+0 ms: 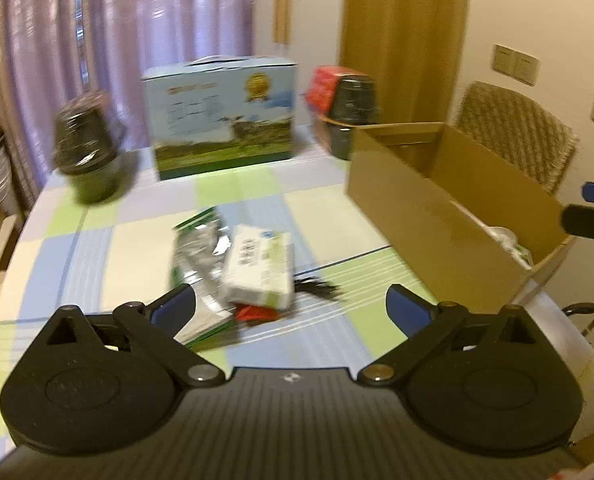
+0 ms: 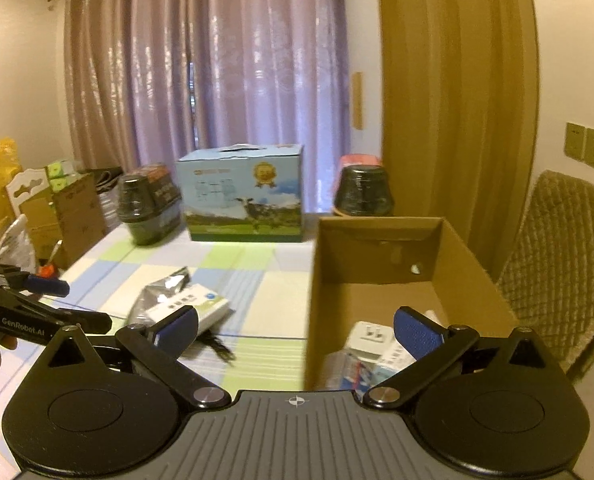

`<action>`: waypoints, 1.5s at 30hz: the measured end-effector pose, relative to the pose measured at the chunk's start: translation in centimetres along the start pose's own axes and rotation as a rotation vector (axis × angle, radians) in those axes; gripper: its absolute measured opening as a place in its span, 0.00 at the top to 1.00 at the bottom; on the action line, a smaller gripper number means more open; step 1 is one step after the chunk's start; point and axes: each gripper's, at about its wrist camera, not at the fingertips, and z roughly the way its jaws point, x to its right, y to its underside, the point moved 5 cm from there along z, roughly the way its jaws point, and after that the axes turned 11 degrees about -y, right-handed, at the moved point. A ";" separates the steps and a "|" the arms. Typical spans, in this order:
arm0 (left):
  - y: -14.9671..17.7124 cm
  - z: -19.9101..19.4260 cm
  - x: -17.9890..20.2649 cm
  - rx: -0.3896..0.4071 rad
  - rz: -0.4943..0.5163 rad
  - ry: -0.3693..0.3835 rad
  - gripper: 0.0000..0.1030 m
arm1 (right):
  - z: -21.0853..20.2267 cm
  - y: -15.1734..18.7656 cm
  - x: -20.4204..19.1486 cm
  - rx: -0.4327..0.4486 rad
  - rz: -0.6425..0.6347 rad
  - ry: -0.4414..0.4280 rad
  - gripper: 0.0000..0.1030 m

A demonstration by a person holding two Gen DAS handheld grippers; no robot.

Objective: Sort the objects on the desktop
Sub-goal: 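Move both grippers back over the foil bag and medicine box, then grasp the white medicine box with the right gripper while the left gripper grasps the foil bag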

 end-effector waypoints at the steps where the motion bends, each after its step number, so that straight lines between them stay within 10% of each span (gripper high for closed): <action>1: 0.3 -0.1 -0.8 -0.004 -0.007 -0.010 0.03 | 0.2 0.0 -0.5 -0.002 -0.003 -0.009 0.02; 25: 2.3 2.1 -10.2 -0.084 0.005 -0.126 0.02 | 8.9 0.5 -9.7 -0.116 -0.006 -0.188 0.02; 45: 1.2 9.4 -13.7 -0.151 -0.116 -0.168 0.02 | 22.4 2.4 -7.4 -0.211 0.253 -0.195 0.02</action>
